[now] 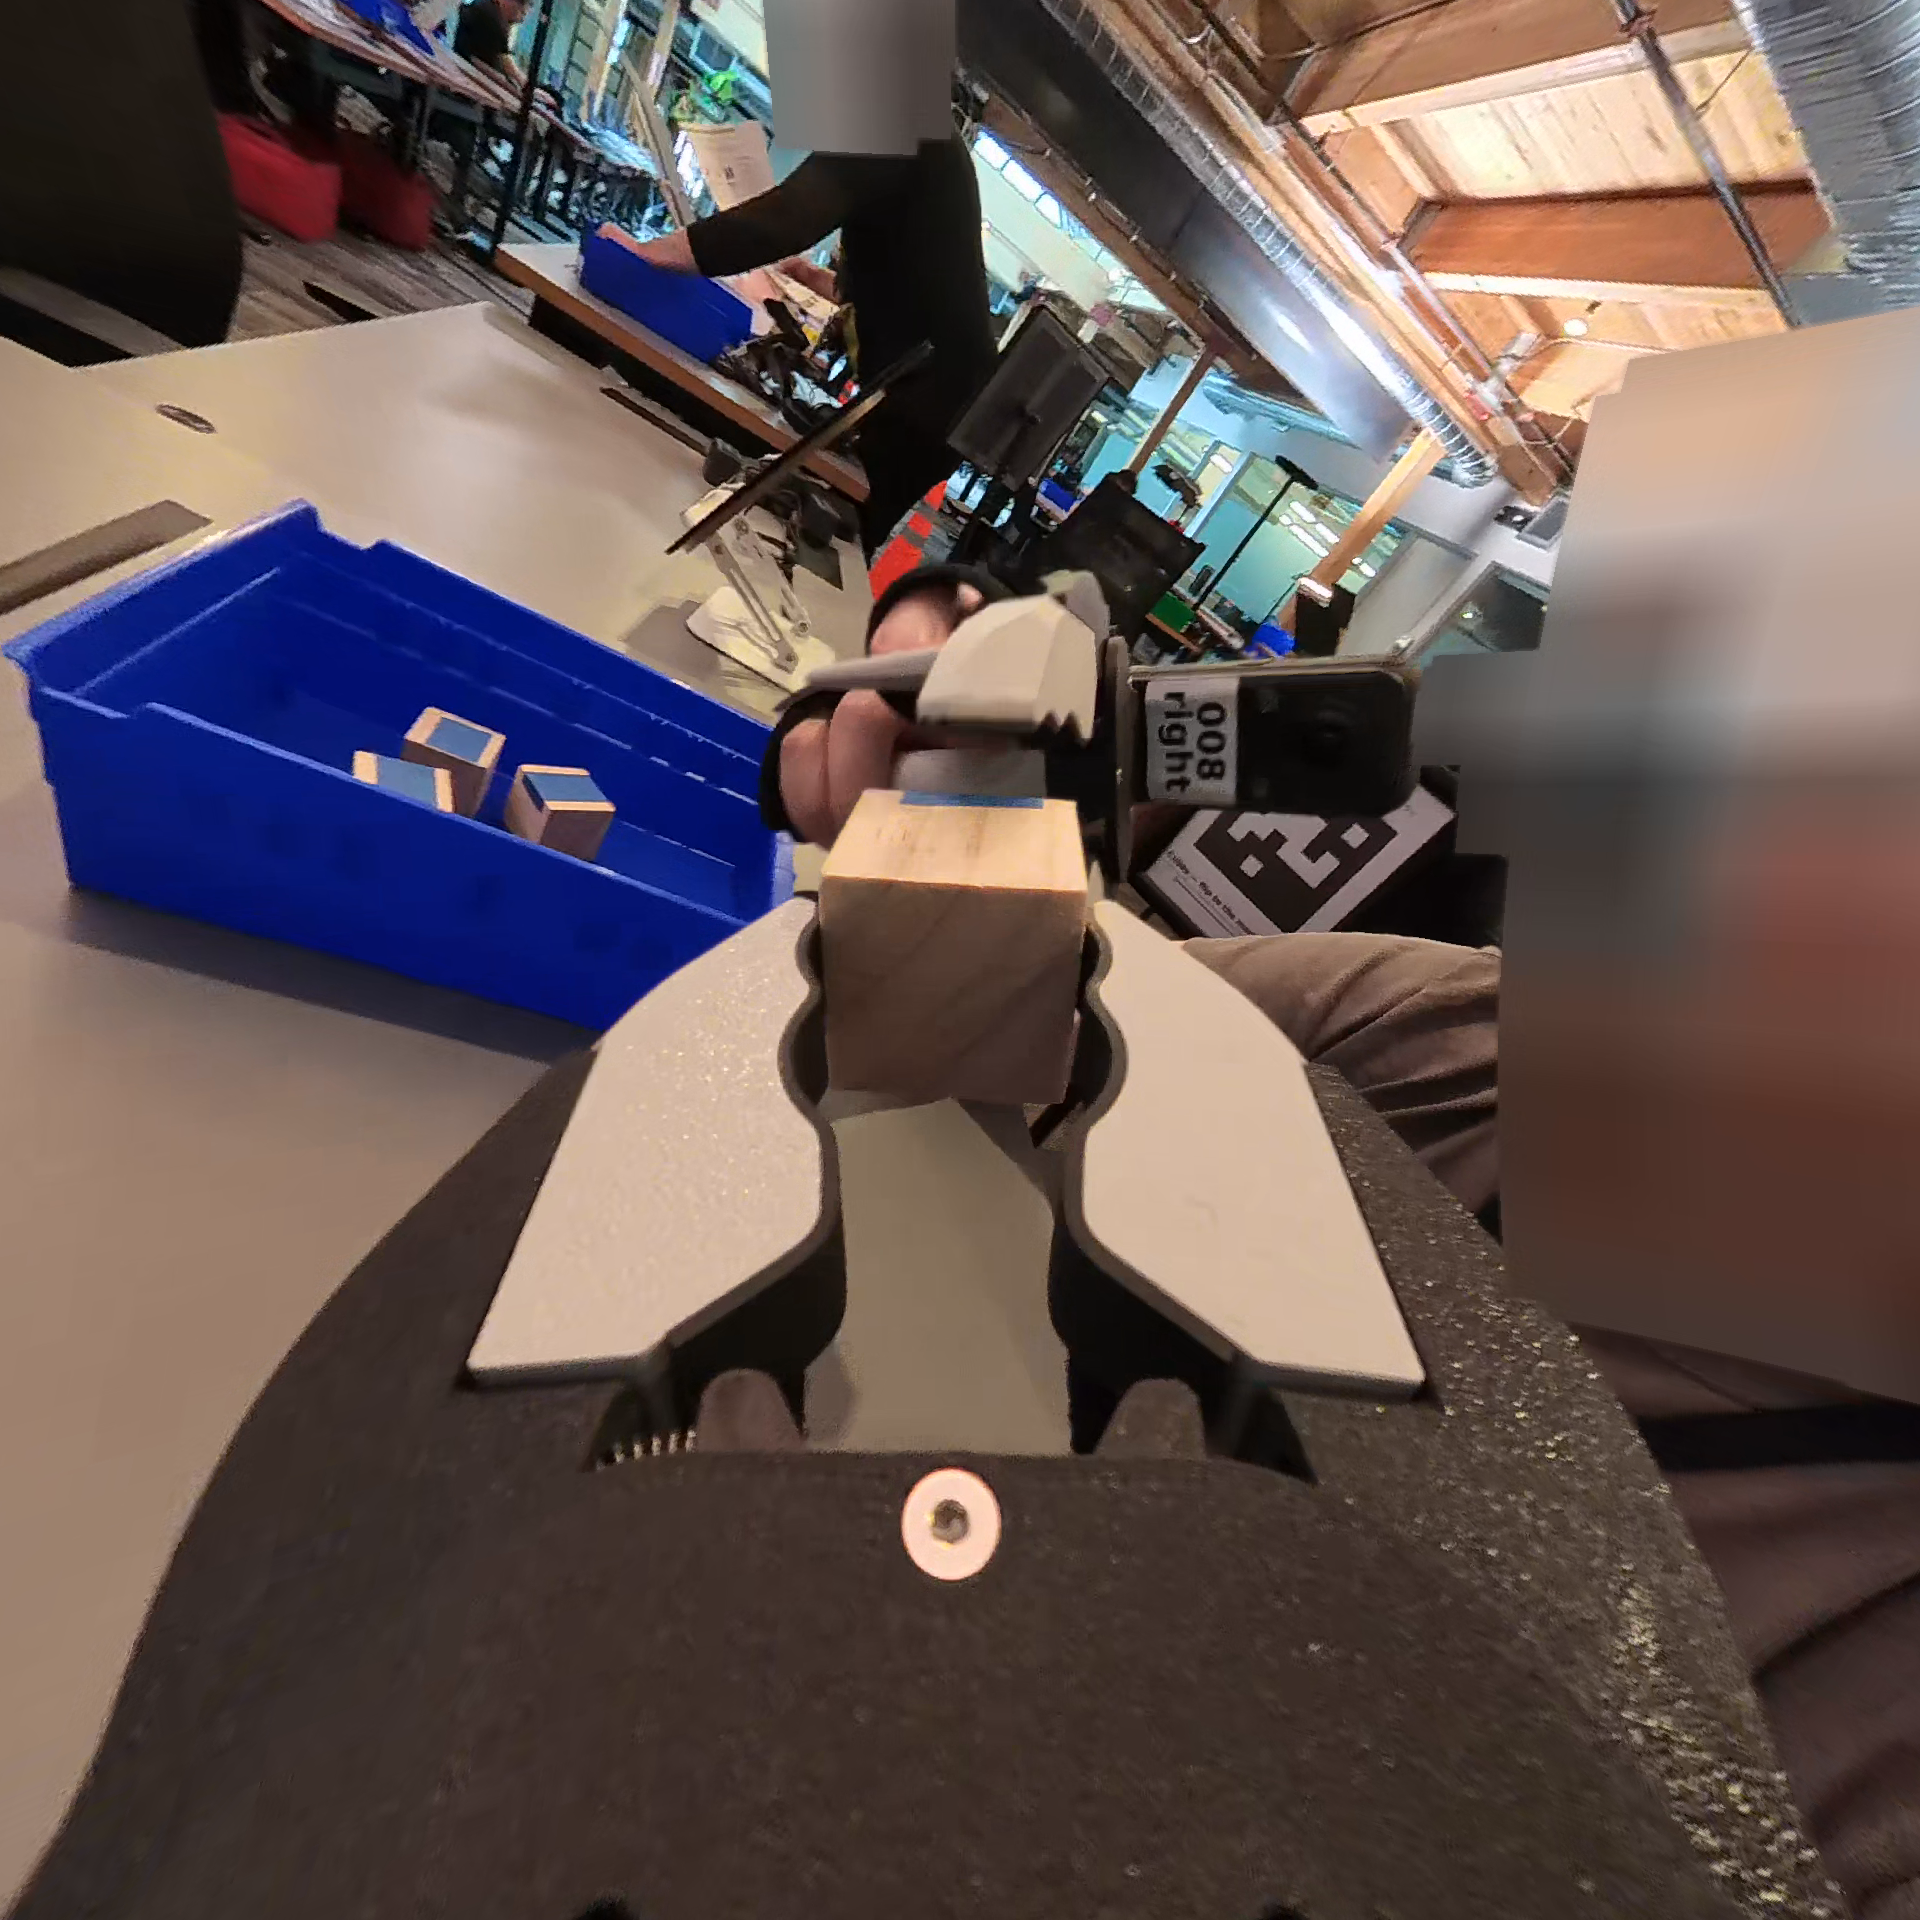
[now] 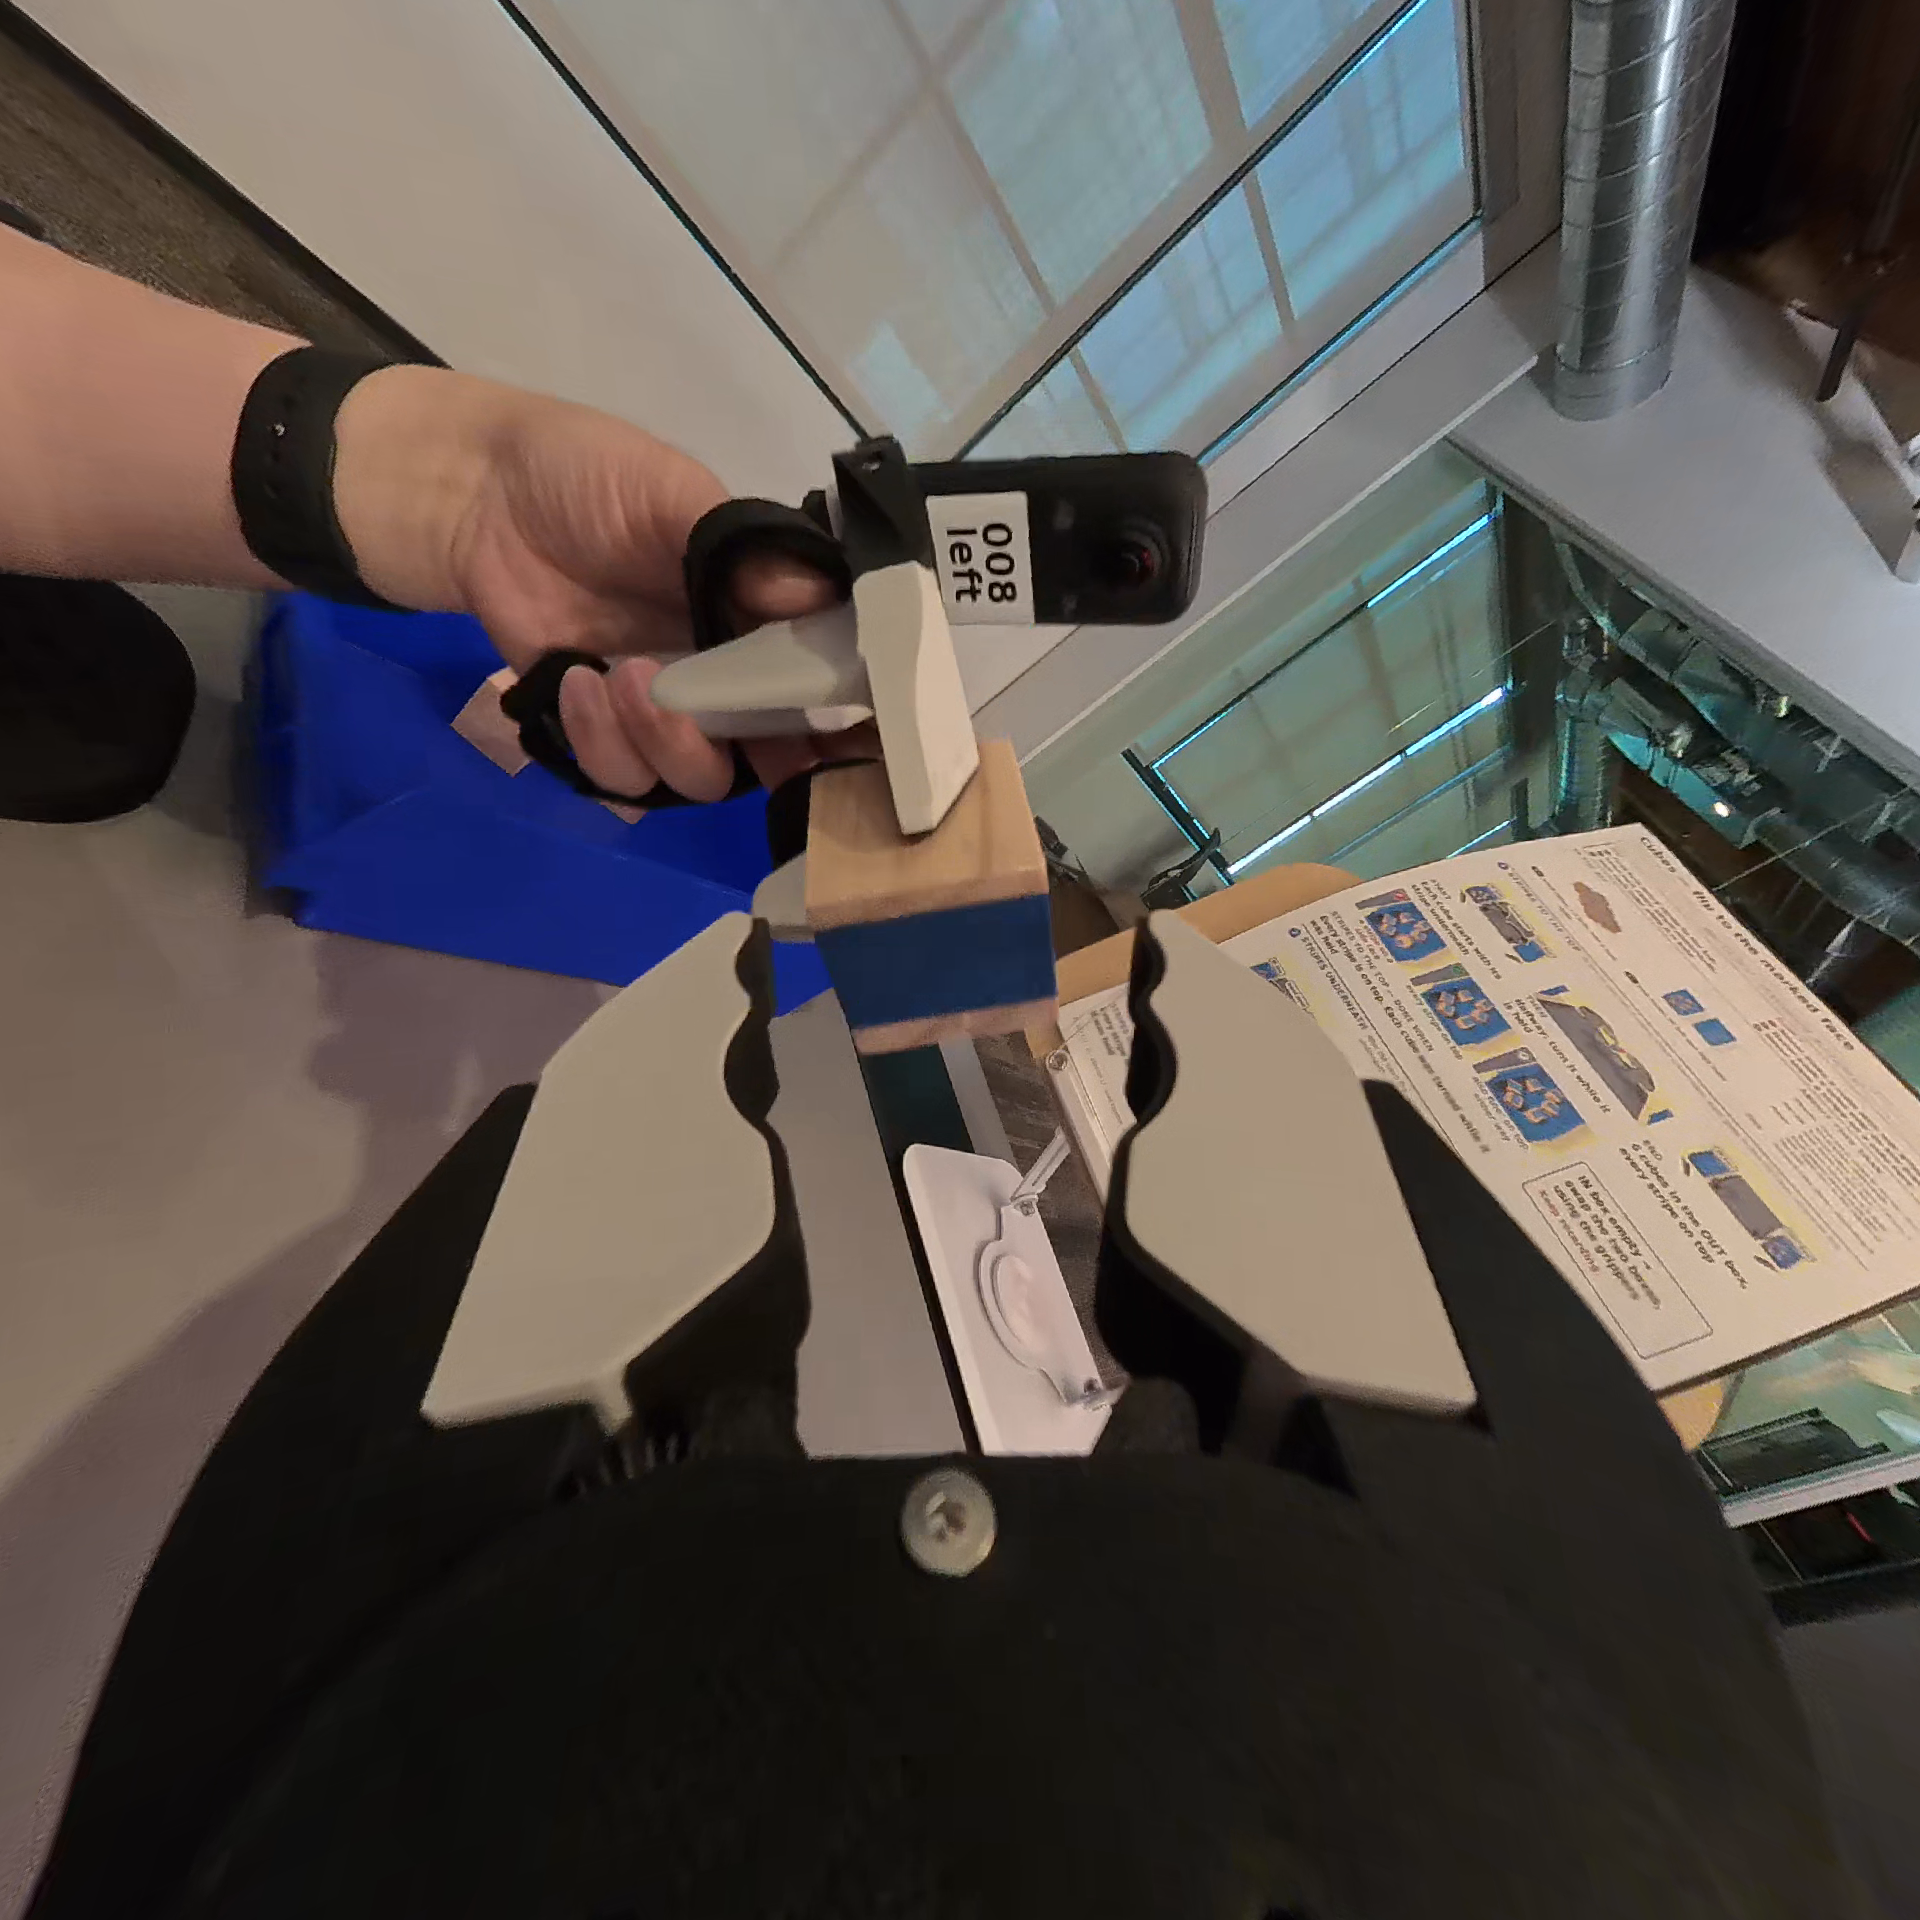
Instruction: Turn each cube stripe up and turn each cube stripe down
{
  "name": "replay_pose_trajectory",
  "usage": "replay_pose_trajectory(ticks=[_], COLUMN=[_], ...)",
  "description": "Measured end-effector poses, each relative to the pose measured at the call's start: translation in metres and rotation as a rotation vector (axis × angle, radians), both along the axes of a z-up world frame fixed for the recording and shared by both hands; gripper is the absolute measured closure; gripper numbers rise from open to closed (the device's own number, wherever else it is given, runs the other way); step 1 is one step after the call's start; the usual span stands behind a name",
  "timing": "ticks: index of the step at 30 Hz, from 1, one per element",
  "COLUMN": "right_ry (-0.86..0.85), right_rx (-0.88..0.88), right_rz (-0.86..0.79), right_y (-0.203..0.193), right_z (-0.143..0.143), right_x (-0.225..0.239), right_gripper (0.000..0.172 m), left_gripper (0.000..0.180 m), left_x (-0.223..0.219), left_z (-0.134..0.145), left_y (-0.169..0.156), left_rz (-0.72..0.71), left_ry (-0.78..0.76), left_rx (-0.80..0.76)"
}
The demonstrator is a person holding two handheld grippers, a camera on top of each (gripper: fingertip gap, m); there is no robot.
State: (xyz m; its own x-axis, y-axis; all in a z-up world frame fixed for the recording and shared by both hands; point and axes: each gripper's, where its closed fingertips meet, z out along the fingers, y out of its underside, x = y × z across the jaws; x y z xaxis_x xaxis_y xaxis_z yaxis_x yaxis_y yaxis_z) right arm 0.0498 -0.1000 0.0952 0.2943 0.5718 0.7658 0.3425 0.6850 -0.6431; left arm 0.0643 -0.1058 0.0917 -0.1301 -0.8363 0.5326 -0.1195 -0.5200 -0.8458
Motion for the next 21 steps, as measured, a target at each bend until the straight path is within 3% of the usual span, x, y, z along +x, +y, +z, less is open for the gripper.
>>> replay_pose_trajectory(ticks=[4,6,12,16,21], right_ry=[-0.023,-0.033,-0.072,-0.145,-0.248], right_rx=[0.004,-0.012,-0.191,-0.368,-0.577], right_rz=[-0.009,-0.016,0.022,-0.072,-0.33], right_y=[0.001,0.002,0.007,0.03,0.07], right_z=[-0.007,-0.008,-0.011,-0.015,-0.037], right_x=[-0.004,-0.004,0.006,0.043,0.119], right_gripper=[0.125,0.125,0.126,0.126,0.126], left_gripper=[0.136,0.136,0.136,0.137,0.137], left_x=[0.007,0.007,-0.009,-0.034,-0.064], left_z=[-0.003,-0.003,-0.003,0.013,0.038], left_y=[-0.007,-0.005,0.013,0.025,0.026], left_rz=[-0.06,-0.057,0.102,0.243,0.36], left_ry=[-0.015,-0.01,0.076,0.107,0.082], left_rx=[-0.036,-0.044,0.152,0.304,0.405])
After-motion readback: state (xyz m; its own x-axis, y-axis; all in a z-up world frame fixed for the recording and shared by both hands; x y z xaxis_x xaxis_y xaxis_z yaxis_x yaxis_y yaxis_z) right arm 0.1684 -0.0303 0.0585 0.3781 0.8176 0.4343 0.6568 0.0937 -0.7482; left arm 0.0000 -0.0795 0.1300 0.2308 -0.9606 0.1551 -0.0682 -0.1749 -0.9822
